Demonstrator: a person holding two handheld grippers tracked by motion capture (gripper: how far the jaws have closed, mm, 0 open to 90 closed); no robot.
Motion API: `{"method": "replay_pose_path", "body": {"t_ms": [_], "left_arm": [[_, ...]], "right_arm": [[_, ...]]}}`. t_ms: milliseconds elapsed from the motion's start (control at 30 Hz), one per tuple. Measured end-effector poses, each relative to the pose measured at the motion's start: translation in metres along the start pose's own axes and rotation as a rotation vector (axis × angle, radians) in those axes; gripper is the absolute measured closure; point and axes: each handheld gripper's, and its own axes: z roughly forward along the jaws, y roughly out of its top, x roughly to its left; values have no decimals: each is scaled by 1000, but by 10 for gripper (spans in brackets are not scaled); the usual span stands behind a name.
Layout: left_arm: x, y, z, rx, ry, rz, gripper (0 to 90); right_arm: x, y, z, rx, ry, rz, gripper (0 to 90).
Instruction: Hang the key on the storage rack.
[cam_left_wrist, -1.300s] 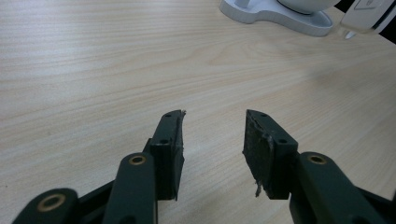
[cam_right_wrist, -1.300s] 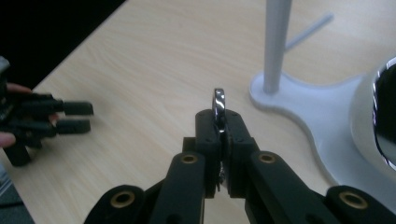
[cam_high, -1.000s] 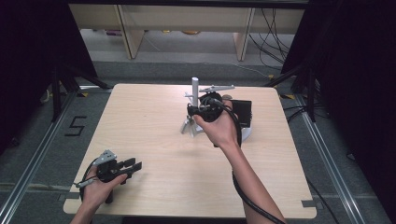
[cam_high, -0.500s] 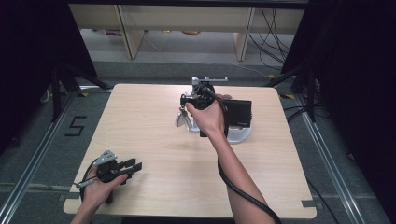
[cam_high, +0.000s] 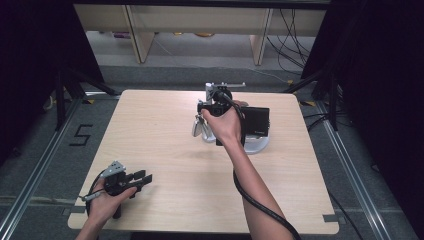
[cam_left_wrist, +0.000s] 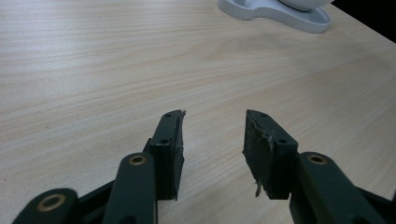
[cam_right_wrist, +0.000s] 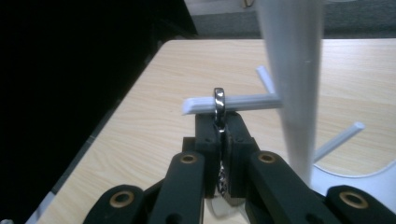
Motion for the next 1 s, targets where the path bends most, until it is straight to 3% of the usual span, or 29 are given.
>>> {"method": "replay_pose_path", "body": {"t_ms": [33, 233, 267, 400, 433, 500, 567, 600, 633, 700, 867, 933, 1000], "left_arm": [[0, 0, 0, 4, -5, 2, 568], [0, -1, 1, -1, -1, 3, 568], [0, -1, 1, 2, -1, 5, 568], [-1, 0, 1, 10, 2, 5, 568], [-1, 0, 1, 10, 2, 5, 568], [-1, -1, 1, 15, 9, 6, 568], [-1, -1, 1, 13, 4, 6, 568], [-1, 0, 1, 8, 0, 7, 568], [-1, 0, 1, 6, 0, 6, 568], [-1, 0, 0, 5, 10, 9, 568], [-2, 1, -1, -14, 15, 17, 567], [-3, 2, -3, -26, 22, 20, 565], [-3, 2, -3, -49, 22, 25, 558]], "right_arm": [[0, -1, 0, 6, -14, 21, 872], [-7, -5, 3, -4, -68, -15, 868], [-9, -5, 3, -8, -71, -35, 868], [-10, -5, 1, -7, -79, -26, 842], [-11, -6, 0, -15, -78, -64, 834], [-8, -7, -3, -6, -86, -43, 795], [-9, -9, -8, -20, -72, -104, 684], [-7, -11, -12, -19, -71, -99, 635], [-6, -14, -17, -18, -83, -139, 622], [-5, -20, -27, -10, -89, -159, 639], [-12, -46, -53, 17, -95, -267, 575], [-20, -62, -61, 52, -106, -320, 569], [-30, -81, -69, 105, -138, -343, 564]]}}
